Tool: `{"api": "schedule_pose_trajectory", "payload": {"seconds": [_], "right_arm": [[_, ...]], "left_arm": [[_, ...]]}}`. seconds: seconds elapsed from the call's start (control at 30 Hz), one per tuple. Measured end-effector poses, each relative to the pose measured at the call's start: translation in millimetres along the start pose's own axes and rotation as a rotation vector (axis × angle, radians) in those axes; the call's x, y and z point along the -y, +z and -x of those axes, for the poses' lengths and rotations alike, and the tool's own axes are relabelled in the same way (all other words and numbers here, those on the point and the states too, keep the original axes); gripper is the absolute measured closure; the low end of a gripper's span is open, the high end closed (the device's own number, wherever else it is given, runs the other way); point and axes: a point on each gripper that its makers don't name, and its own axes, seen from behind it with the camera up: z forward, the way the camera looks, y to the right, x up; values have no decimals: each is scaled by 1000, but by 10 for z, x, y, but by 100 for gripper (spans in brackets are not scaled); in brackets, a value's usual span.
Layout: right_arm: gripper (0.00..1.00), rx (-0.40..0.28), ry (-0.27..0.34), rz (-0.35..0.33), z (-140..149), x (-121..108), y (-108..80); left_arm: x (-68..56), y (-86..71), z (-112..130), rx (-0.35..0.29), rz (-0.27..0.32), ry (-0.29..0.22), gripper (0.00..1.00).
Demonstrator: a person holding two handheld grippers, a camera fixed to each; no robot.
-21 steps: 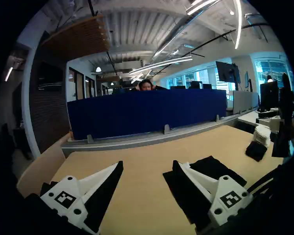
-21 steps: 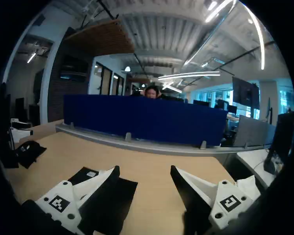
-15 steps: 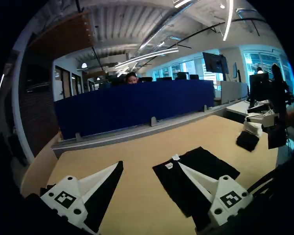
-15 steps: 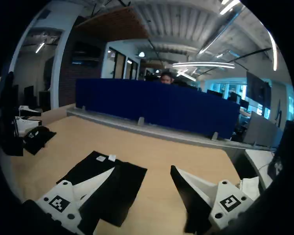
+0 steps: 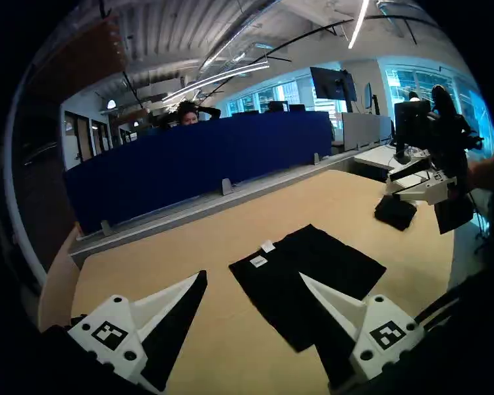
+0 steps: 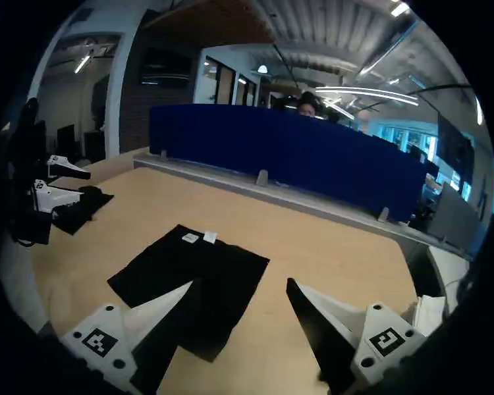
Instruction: Fold towel
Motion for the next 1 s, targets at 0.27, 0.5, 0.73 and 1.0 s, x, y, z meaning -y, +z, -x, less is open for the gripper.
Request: {"api": "schedule_pose_trajectory", "payload": {"seconds": [0.27,0.5,0.73,1.0], "right_arm": [[0,64,-3,-22,365,82,85],[0,127,-4,-40,714,191,175],[0,202,-21,-72,1071,335,234],[0,277,-29,-107,1414,438,237]], "left_arm": [[-148,111,315,72,46,36,7],[-312,177,672,149,90,41,7],[-466,231,1019,227,130,53,7],[-607,253,1353,315,172,51,7]]}}
